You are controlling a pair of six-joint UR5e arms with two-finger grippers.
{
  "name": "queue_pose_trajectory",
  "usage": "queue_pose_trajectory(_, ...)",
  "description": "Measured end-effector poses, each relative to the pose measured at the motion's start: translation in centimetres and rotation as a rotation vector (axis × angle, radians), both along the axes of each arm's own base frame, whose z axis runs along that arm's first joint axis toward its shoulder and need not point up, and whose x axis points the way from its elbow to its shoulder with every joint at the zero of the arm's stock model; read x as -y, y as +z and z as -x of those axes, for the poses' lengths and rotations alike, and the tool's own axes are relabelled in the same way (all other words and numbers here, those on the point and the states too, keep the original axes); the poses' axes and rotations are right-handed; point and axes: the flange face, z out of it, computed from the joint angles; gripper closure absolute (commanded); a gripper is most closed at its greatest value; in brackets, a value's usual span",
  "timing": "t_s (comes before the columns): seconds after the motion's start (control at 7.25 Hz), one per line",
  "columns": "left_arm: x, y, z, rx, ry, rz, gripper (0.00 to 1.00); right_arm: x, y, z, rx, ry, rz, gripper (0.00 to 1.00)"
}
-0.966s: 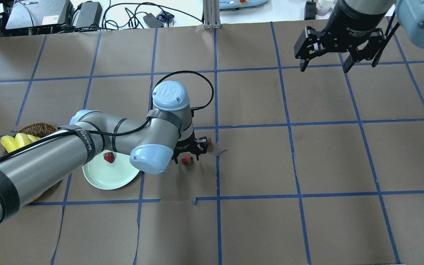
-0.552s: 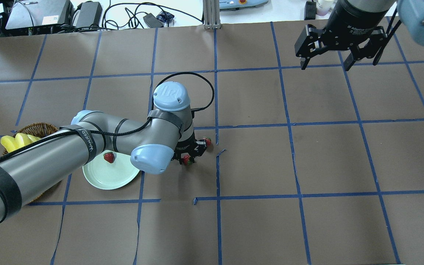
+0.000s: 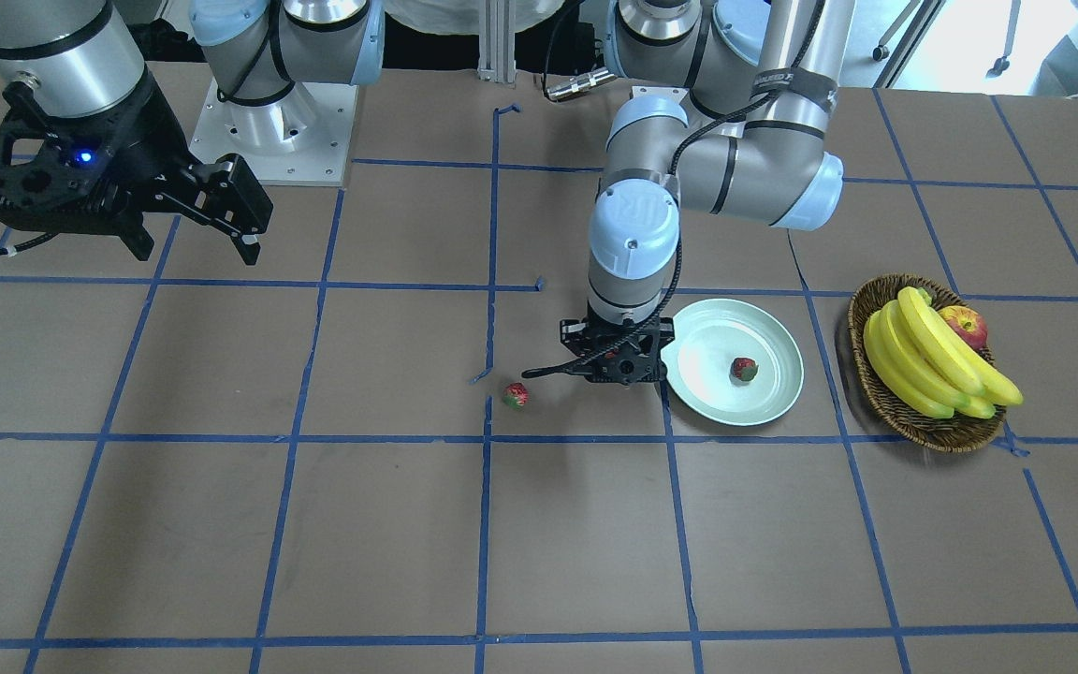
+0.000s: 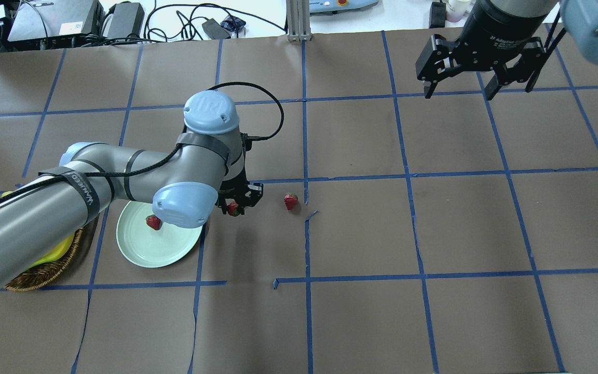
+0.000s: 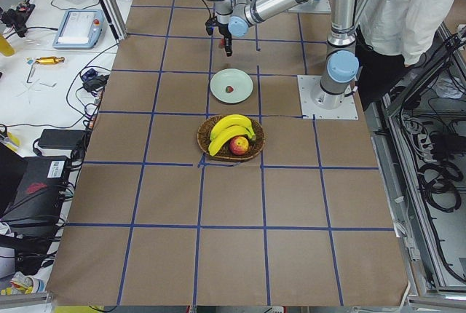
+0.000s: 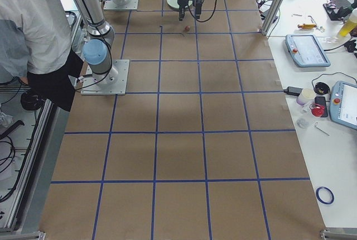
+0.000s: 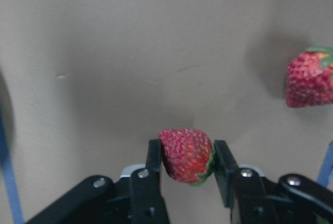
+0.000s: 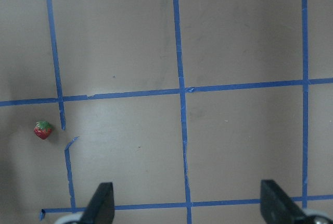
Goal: Collect all strawberries into plate
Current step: 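Place the strawberry on the plate and open the left gripper, then reach the left gripper to the last strawberry and grasp it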
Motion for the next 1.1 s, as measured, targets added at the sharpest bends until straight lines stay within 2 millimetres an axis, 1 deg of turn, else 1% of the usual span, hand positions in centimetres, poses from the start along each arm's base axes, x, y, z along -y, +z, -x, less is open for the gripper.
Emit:
queue_pose_trajectory(0.14, 0.4, 1.0, -3.3, 0.004, -0.032, -0.019, 1.0, 0.0, -0.1, 0.0, -0.002, 0.002, -0.001, 0.0)
queue_pose_trajectory(0.28, 0.4, 1.1, -6.2, 0.008, -0.056, -0.043, 1.0, 0.0, -0.1, -0.1, -0.003, 0.004, 0.002, 0.0)
queue_pose_trajectory(0.41, -0.1, 0.5, -8.6, 0.012, -0.071, -0.07, 0.6, 0.0, 0.0, -0.2, -0.004, 0.007, 0.007, 0.0)
queue_pose_trajectory(0.55, -0.5, -0.3, -10.2, 0.011, -0.073, -0.088, 0.01, 0.1, 0.1, -0.2, -0.005, 0.007, 0.019, 0.0)
queue_pose_trajectory(0.69, -0.7, -0.8, -11.1, 0.009, -0.074, -0.098, 0.0, 0.2, 0.3, -0.3, -0.005, 0.008, 0.033, 0.0)
queue_pose_trajectory(0.83, -0.7, -0.8, -11.4, 0.007, -0.08, -0.101, 0.0, 0.3, 0.4, -0.3, -0.005, 0.008, 0.044, 0.0)
queue_pose_trajectory(0.97, -0.5, -0.6, -11.6, 0.007, -0.083, -0.094, 0.0, 0.5, 0.6, -0.3, -0.005, 0.007, 0.057, 0.0)
queue_pose_trajectory(1.1, 0.1, 0.1, -11.3, 0.009, -0.073, -0.071, 0.0, 0.5, 0.8, -0.3, -0.005, 0.007, 0.068, 0.0)
